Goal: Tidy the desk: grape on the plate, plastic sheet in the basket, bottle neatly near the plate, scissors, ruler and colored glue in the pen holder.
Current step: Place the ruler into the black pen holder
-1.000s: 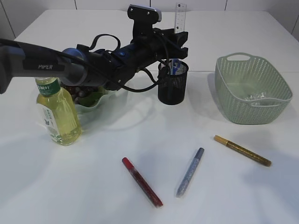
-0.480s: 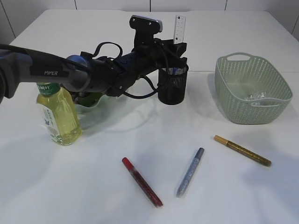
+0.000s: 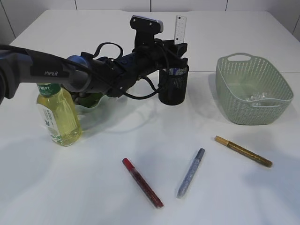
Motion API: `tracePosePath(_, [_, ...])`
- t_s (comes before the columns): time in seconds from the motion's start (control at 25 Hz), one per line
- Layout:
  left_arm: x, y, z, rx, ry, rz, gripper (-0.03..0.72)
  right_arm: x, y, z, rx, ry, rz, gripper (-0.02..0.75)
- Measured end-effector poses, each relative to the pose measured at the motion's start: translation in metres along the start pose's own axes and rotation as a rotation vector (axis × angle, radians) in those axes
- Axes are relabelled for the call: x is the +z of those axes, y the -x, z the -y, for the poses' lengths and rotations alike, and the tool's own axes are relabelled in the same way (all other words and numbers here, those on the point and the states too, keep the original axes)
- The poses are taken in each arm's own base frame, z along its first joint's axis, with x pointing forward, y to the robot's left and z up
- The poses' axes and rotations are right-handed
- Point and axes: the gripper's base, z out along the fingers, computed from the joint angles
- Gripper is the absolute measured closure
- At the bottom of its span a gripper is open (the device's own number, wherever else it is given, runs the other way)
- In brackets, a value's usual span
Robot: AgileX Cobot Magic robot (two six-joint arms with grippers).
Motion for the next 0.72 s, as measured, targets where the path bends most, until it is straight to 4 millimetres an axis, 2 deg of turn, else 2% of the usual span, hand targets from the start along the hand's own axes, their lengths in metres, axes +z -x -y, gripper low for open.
tracePosePath(0.72, [0.0000,-0.0001,0.0003,0.005,-0.003,-0.002,0.398,0.0000,0.0000,0.0001,-0.001,-0.002,0.000,0.478])
